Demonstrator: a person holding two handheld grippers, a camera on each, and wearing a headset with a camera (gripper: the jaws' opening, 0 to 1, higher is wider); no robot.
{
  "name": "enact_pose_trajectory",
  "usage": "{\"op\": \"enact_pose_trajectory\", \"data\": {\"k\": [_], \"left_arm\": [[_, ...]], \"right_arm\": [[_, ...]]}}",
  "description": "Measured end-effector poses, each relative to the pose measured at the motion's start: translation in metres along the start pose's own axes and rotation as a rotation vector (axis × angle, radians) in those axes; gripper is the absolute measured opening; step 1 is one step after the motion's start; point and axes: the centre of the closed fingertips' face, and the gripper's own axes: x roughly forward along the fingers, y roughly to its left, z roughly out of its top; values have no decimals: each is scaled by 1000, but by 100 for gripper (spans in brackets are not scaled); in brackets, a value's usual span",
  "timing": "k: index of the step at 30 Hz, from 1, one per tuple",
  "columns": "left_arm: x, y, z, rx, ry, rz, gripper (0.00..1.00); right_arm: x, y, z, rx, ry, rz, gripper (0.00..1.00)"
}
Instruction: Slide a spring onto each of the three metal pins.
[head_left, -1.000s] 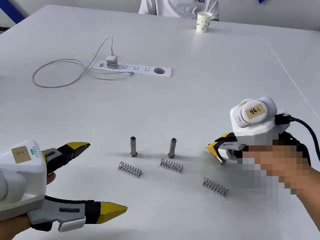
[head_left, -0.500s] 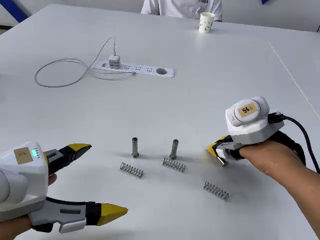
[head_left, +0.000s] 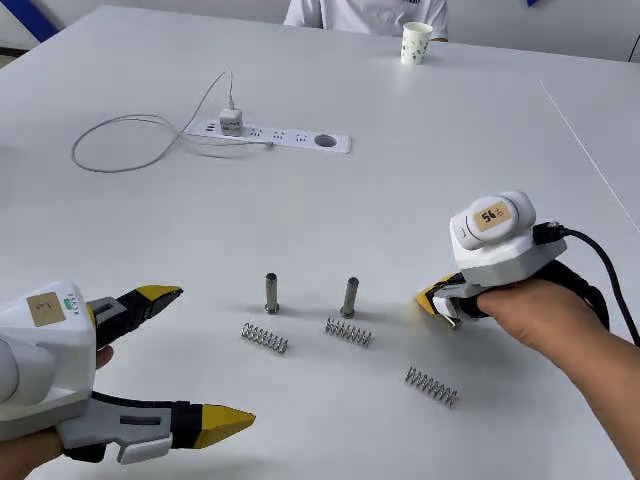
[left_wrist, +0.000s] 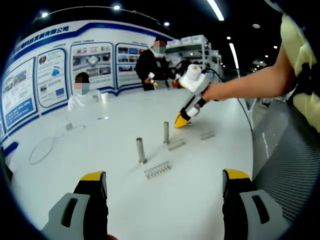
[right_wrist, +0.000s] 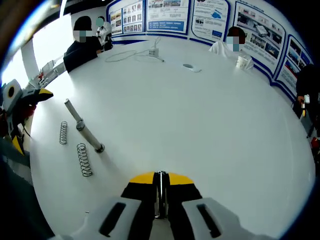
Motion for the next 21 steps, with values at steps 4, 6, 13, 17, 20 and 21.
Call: {"op": "enact_pose_trajectory", "data": {"k": [4, 6, 13, 17, 20, 21], "left_arm": [[1, -1, 0, -1, 1, -3, 97], [2, -1, 0, -2, -1, -3, 97], [3, -2, 7, 6, -19, -2, 97], [1, -1, 6, 3, -18, 2, 97], [1, -1, 6, 4, -19, 2, 97], [1, -2, 6, 5, -20, 2, 97]], "right_arm": [[0, 1, 0, 16, -4, 5, 8], [0, -1, 1, 32, -19, 2, 8], [-5, 0, 3, 34, -30, -2, 8], [-18, 1, 8, 33, -52, -7, 8], [-28, -1, 11, 42, -73, -13, 8], [-32, 0, 11, 41, -80, -16, 8]]}}
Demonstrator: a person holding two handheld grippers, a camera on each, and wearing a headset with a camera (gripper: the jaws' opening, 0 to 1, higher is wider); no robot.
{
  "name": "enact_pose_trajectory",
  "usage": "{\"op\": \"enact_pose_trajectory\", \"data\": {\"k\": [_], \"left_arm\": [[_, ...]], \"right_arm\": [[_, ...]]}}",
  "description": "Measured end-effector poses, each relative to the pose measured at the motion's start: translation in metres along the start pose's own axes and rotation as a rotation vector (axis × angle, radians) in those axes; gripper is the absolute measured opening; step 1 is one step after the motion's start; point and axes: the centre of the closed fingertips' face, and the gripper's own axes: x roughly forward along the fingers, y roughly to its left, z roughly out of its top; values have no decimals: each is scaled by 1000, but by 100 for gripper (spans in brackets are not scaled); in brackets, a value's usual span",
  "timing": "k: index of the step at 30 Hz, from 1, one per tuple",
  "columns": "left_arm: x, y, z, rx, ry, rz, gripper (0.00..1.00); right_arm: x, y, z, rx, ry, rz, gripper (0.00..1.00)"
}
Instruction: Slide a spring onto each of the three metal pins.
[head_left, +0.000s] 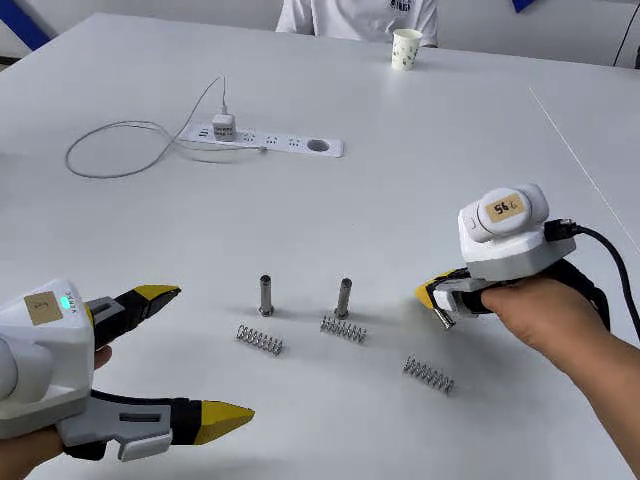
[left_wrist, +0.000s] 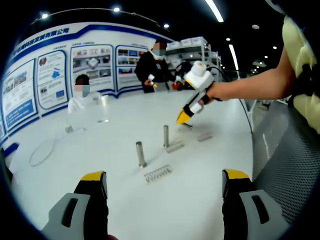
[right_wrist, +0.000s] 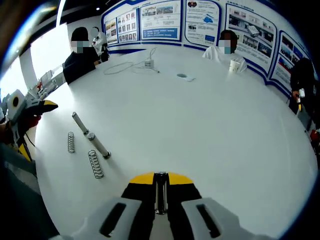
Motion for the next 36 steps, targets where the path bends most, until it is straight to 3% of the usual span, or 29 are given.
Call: {"op": "enact_pose_trajectory", "data": {"k": [15, 36], "left_arm": [[0, -2, 5, 11, -10, -2, 97], [-5, -4, 8, 18, -18, 9, 97]], "right_arm": [[-28, 5, -4, -16, -49, -26, 9], [-42, 2, -19, -10, -48, -30, 9]]}}
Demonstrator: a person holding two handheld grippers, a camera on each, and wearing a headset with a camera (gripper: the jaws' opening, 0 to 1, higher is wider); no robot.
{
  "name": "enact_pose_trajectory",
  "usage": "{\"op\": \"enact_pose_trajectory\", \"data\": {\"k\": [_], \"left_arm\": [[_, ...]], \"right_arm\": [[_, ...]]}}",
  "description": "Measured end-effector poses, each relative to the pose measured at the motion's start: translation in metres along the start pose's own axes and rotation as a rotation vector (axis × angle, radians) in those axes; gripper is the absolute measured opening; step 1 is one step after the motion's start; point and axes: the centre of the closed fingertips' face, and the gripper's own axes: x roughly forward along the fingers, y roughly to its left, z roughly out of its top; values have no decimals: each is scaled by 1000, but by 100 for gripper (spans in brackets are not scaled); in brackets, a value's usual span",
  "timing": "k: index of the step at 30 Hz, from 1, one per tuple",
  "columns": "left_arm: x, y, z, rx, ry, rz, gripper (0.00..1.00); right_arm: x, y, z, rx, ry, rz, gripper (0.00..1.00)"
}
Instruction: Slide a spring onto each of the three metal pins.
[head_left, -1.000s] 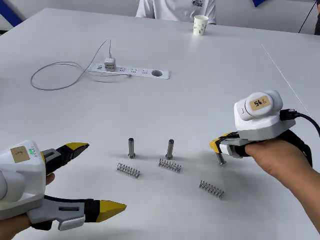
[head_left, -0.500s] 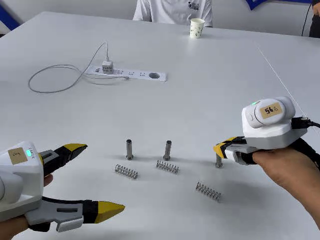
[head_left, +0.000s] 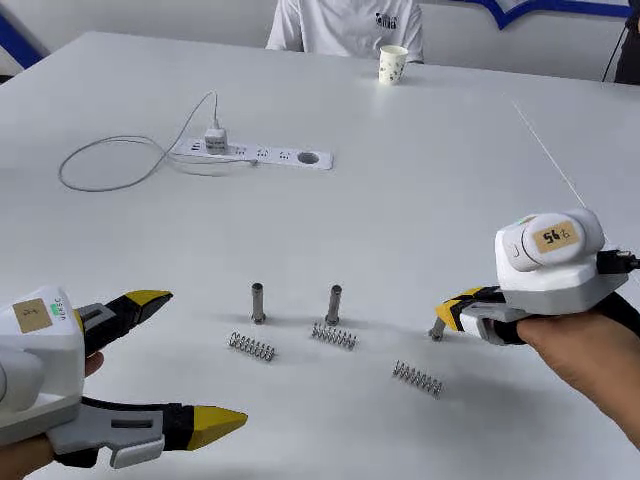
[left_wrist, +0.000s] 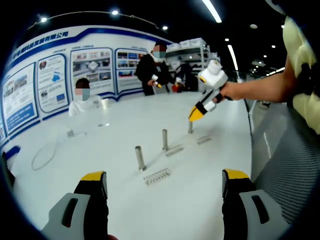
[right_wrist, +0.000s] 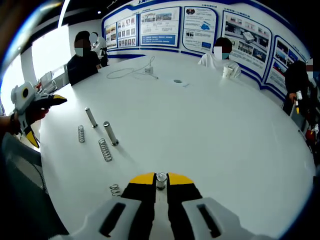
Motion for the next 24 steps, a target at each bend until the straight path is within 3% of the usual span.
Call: {"op": "enact_pose_trajectory", "data": {"k": [24], "left_arm": [[-2, -2, 1, 2, 1, 4, 97]], "right_arm": [[-1, -1, -4, -42, -10, 8, 14]]}}
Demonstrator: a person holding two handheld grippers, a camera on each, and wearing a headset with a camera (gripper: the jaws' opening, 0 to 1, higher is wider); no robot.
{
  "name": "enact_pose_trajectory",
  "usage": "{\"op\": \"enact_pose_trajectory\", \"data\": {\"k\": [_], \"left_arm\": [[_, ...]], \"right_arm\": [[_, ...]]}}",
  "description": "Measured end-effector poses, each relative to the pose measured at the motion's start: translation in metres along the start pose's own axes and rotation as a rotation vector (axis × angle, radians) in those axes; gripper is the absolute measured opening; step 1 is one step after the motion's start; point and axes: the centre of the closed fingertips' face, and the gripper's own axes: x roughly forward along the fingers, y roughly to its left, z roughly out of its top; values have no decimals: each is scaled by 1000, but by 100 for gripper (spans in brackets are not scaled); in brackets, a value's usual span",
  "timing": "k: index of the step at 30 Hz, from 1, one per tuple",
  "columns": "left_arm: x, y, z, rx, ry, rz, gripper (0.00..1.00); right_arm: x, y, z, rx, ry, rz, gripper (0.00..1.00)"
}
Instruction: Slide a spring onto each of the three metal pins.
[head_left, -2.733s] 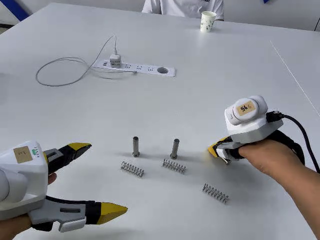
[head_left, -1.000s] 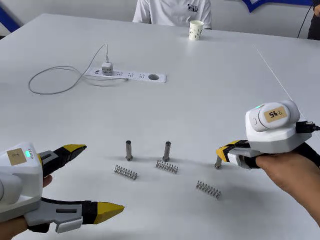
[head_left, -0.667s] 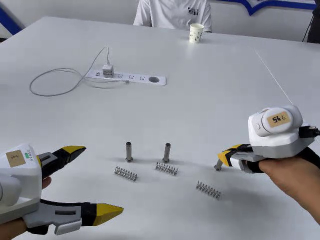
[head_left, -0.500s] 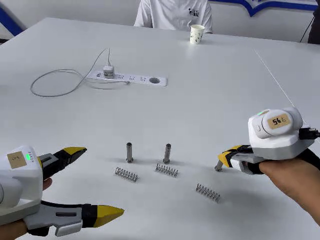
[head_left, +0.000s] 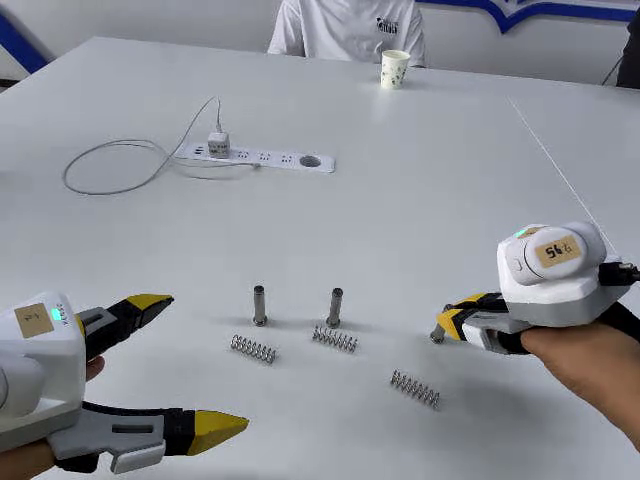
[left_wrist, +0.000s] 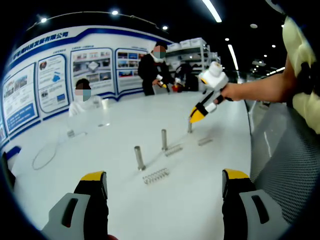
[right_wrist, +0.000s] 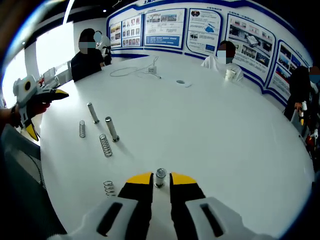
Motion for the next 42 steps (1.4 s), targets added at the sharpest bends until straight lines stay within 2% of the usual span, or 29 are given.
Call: {"op": "enact_pose_trajectory", "data": {"k": [9, 19, 29, 42], "left_arm": [[1, 0, 0, 0, -3, -1, 97], [0, 0, -1, -4, -3, -1, 97], [1, 0, -1, -2, -2, -3, 97], [1, -2, -1, 1, 0, -6, 97]], "right_arm": [[-8, 2, -8, -15, 15, 10, 15], [-15, 13, -19, -32, 40, 45, 16], [-20, 34, -30, -39, 57, 139, 16], [-20, 63, -40, -110, 69, 267, 19]]}}
